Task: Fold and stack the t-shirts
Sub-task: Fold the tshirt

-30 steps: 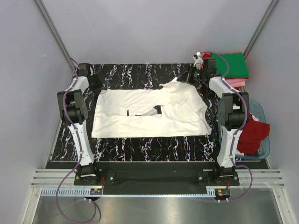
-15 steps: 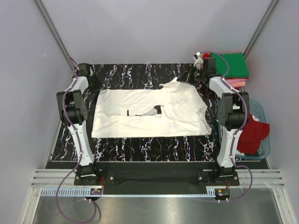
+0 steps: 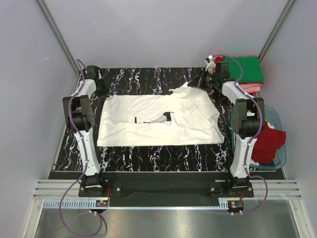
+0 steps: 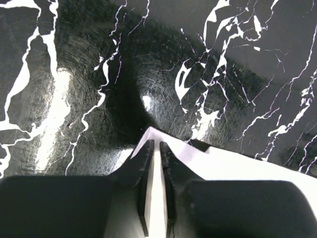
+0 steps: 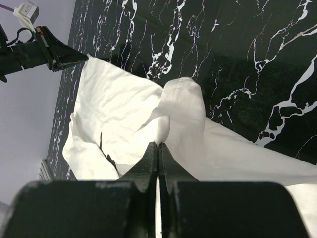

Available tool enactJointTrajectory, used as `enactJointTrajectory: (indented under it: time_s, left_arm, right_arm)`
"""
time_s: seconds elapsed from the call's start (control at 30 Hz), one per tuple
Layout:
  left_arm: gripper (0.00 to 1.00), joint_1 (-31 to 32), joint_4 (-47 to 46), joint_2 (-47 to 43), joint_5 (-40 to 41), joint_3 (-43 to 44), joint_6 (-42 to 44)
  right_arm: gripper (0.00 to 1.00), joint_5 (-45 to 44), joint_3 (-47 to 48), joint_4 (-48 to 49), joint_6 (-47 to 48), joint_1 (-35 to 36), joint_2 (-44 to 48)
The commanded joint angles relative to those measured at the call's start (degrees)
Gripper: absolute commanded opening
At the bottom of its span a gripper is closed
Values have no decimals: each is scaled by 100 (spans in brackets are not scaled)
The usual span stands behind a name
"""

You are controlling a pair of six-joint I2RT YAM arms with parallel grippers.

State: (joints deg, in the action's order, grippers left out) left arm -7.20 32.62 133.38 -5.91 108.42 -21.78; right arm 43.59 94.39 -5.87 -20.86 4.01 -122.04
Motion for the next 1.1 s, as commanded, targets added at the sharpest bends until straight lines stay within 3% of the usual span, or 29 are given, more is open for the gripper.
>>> enactJointTrajectory:
  time_s: [0.0, 0.1, 0.33, 0.4, 0.5, 0.6, 0.83, 1.07]
  left_arm:
    - [12, -1, 34, 83, 20, 328, 104]
    - [1, -1, 34, 74, 20, 346, 148]
    - [0, -9, -125, -269, 239, 74, 218]
    - [27, -1, -63, -278, 414, 188, 244]
    - [45, 17, 86, -173, 573, 372, 306]
    - [46, 87, 192, -67, 574, 417, 332]
    - [47, 509, 411, -58, 1486, 557, 587]
    - [47, 562, 1053, 522, 1672, 1375, 684]
  right_arm:
    - [0, 228, 220, 121, 47, -23, 40]
    - [0, 237, 247, 112, 47, -23, 31]
    - [0, 264, 299, 68, 21, -23, 127]
    - [0, 281, 352, 33, 29, -23, 110]
    - [0, 281, 378, 24, 30, -23, 93]
    - [0, 272, 352, 42, 30, -23, 66]
    - [0, 281, 299, 68, 30, -41, 57]
    - [0, 308, 264, 139, 3, -50, 49]
